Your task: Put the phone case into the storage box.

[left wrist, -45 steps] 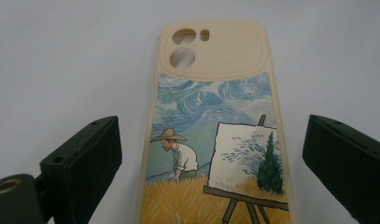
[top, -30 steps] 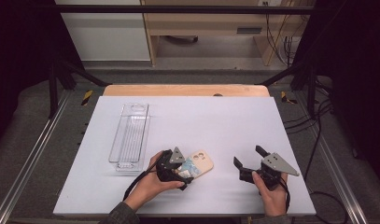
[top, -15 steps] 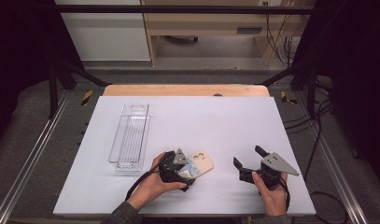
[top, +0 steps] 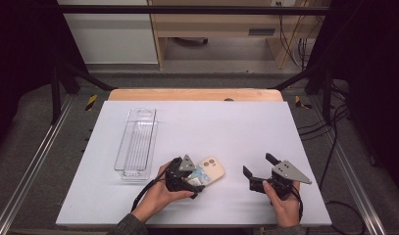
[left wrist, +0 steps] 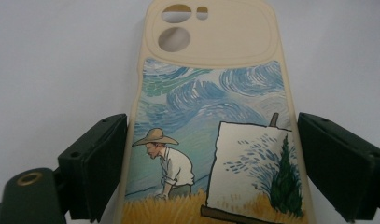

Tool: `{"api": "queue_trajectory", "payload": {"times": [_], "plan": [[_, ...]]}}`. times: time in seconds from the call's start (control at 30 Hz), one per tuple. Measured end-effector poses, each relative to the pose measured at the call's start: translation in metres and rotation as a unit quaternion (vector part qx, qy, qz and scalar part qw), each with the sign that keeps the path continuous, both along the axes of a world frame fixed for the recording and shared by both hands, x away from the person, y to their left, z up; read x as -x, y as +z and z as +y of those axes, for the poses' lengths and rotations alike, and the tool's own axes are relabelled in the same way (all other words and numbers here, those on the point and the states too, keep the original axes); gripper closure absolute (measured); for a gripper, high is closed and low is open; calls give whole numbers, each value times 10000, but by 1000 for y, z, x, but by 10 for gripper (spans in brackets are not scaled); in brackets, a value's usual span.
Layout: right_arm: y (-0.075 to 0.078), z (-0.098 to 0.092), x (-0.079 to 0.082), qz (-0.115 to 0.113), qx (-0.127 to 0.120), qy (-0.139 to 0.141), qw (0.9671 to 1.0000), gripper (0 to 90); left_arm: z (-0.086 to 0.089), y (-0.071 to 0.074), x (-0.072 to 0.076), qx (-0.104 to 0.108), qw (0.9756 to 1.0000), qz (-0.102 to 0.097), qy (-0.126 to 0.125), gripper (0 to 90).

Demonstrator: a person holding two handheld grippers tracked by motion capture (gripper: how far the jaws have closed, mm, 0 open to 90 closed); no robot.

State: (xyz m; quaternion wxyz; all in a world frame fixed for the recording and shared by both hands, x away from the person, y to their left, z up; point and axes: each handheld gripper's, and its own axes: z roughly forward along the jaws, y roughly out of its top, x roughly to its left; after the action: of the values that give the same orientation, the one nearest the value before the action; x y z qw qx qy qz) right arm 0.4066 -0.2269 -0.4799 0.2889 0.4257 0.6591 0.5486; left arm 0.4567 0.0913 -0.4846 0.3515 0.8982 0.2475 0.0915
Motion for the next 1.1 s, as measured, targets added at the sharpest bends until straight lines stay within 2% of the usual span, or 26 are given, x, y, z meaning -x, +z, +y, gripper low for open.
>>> {"api": "queue_trajectory", "payload": {"times": [0.07, 0.17, 0.3, 0.4, 0.5, 0.53, 0.57, 0.63, 0.67, 0.7, 0.77, 0.8, 0.87, 0.97, 1.0, 1.03, 1.1], "plan": [[1, 0, 0, -10, -55, -9, 10000, 47, 1, 4, 1, 155, 9998, -95, 38, 113], [1, 0, 1, -16, -69, -20, 10000, 46, 2, 12, 4, 321, 9988, -355, 83, 112], [3, 1, 1, -39, -144, -57, 9999, 44, 5, 21, 6, 549, 9964, -632, 150, 113], [3, 3, -1, -12, -406, -73, 9991, 43, 11, 28, 6, 648, 9943, -821, 226, 113], [8, 5, -4, -16, -480, -53, 9988, 40, 17, 39, 4, 799, 9913, -989, 343, 113], [11, 6, -4, -21, -510, -29, 9987, 40, 17, 39, 4, 799, 9913, -989, 343, 113], [15, 7, -5, -24, -569, -18, 9984, 41, 21, 47, 1, 904, 9887, -1113, 428, 113], [22, 9, -6, -12, -700, -16, 9975, 42, 22, 56, -1, 982, 9861, -1250, 487, 113], [22, 9, -6, -12, -700, -16, 9975, 42, 22, 56, -1, 982, 9861, -1250, 487, 113], [30, 12, -7, -13, -629, 56, 9980, 39, 23, 66, -3, 1040, 9836, -1377, 524, 113], [40, 15, -7, -58, -576, 123, 9982, 38, 23, 76, -6, 1086, 9814, -1485, 553, 113], [45, 16, -8, -86, -594, 154, 9981, 38, 23, 76, -6, 1086, 9814, -1485, 553, 113], [55, 19, -10, -92, -553, 204, 9982, 38, 23, 88, -12, 1089, 9789, -1630, 575, 113], [69, 22, -15, -122, -515, 276, 9982, 39, 24, 98, -15, 1187, 9756, -1735, 638, 113], [74, 23, -17, -128, -512, 300, 9982, 41, 24, 98, -15, 1187, 9756, -1735, 638, 112], [78, 24, -19, -145, -536, 316, 9980, 42, 26, 102, -16, 1251, 9740, -1752, 703, 112], [83, 24, -20, -151, -551, 339, 9978, 43, 27, 103, -15, 1275, 9733, -1766, 727, 113]]}}
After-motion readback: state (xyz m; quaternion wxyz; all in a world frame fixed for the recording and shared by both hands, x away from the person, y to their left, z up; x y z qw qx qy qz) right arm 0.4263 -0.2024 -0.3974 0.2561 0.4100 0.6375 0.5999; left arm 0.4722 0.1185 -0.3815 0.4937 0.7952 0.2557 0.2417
